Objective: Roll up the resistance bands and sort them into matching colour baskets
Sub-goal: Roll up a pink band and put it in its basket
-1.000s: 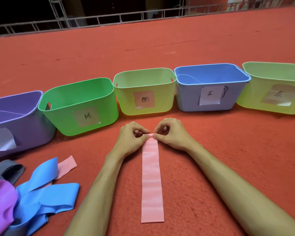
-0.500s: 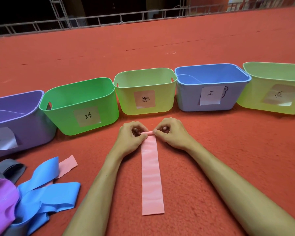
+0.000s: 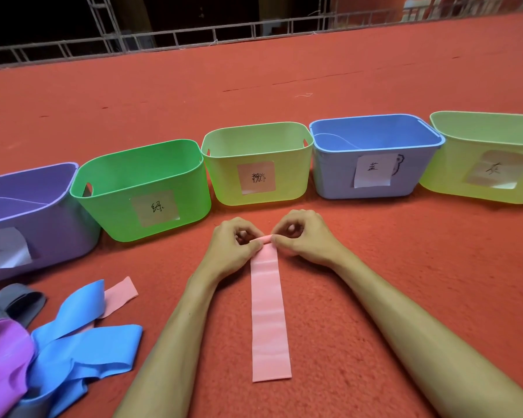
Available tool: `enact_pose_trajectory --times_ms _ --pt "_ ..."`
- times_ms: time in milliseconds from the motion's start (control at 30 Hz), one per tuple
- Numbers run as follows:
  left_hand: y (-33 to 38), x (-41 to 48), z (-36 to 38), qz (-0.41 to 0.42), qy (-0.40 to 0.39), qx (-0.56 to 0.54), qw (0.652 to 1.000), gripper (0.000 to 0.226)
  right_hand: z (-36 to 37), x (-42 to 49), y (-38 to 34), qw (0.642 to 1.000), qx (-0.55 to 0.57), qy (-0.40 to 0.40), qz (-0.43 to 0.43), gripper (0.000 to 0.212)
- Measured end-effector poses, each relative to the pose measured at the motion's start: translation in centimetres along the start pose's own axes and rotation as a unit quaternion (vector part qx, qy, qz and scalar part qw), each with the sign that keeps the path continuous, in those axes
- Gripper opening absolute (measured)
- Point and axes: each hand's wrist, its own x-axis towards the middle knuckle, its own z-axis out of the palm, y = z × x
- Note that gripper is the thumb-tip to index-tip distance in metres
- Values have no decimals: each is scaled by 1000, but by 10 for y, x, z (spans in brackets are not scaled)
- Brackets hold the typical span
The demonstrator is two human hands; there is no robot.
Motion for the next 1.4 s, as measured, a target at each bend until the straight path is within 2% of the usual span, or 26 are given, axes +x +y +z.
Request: enact_pose_trajectory --times_ms 100,200,533,733,900,1000,1233,1400 --pt "1 -1 -1 8 -3 -5 1000 18 0 1 -2 999 32 1 9 14" --pt "3 -2 -1 16 -6 -11 1000 21 0 -1 -3 999 32 -14 3 7" --pt "6 -2 -3 1 -13 13 1000 28 -1 -2 -2 999 39 -28 -19 4" --pt "8 -2 -5 -2 12 33 999 20 0 1 2 999 25 -25 -33 6" --pt "3 -1 -5 8 1 -10 1000 23 1 2 2 999 46 -3 -12 7" --pt "2 -1 -5 11 -9 -26 1000 21 1 2 2 999 41 7 2 16" --pt "2 0 -4 25 -30 -43 998 13 -1 1 2 999 47 -14 2 8" --pt "0 2 -4 -25 -31 -86 995 21 -2 0 3 997 77 -19 6 7"
